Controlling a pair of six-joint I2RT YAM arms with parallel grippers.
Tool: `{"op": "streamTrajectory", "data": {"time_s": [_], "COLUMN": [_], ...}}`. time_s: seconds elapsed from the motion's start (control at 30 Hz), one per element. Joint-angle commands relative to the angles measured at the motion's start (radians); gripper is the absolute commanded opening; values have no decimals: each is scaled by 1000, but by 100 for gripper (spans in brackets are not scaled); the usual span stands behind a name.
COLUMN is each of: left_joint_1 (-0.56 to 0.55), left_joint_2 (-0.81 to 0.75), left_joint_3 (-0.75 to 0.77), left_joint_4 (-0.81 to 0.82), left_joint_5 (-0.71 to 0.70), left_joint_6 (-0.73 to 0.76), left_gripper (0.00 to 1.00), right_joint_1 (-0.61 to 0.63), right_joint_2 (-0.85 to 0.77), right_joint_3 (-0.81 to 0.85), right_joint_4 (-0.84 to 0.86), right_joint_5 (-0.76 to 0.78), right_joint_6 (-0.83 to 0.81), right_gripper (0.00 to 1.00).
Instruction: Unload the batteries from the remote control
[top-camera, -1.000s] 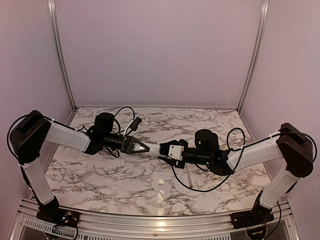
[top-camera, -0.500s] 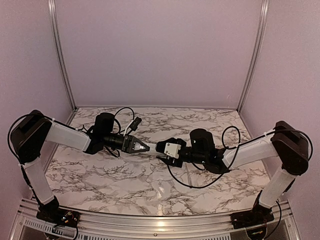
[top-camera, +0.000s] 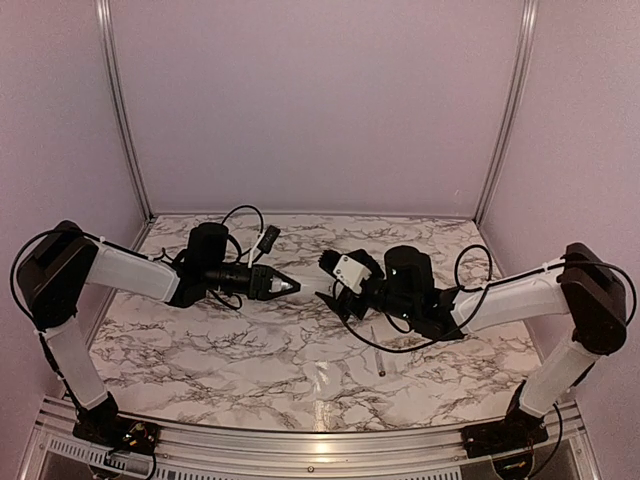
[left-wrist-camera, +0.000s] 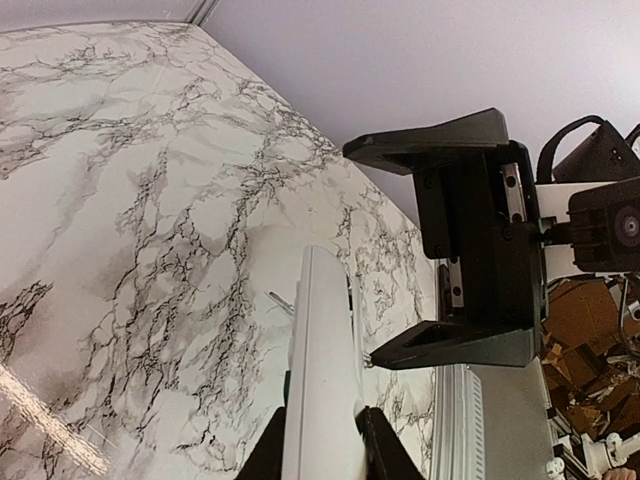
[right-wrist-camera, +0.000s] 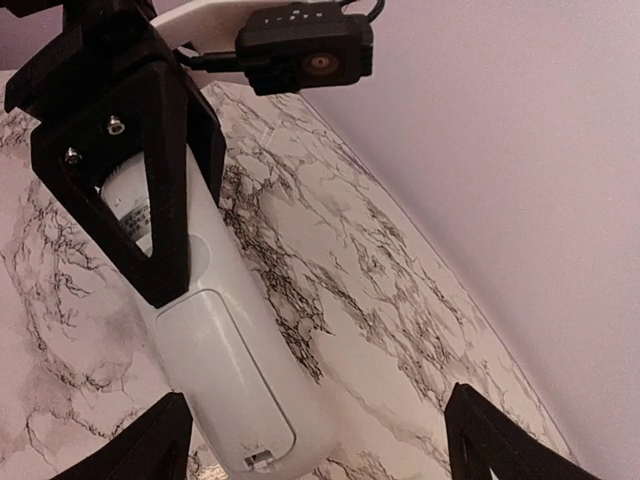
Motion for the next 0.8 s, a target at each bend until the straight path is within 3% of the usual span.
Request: {"op": "streamTrajectory", "data": {"time_s": [0.0,0.17,0.3,0.77], "left_joint_1": [5,11,13,22], "left_joint_2": [-25,-26,-29,2], "left_joint_3": [-10,-6,-24,-85], "left_joint_4": [68,95,155,340], "left_joint_5": [-67,-71,-75,-106], "left_joint_6": [6,-28,-129,-482], "left_gripper": [0,0,0,0], "right_joint_1": [-1,-1,-1,-1], "right_joint_2": [-74,-151,-150,-149], "right_joint_3": [-26,-64,-19,159], "right_joint_4": [-15,-4,-77,-305], "right_joint_5": [106,115,151,83], "right_joint_6": [93,175,354,748], "right_gripper": [86,86,87,71]}}
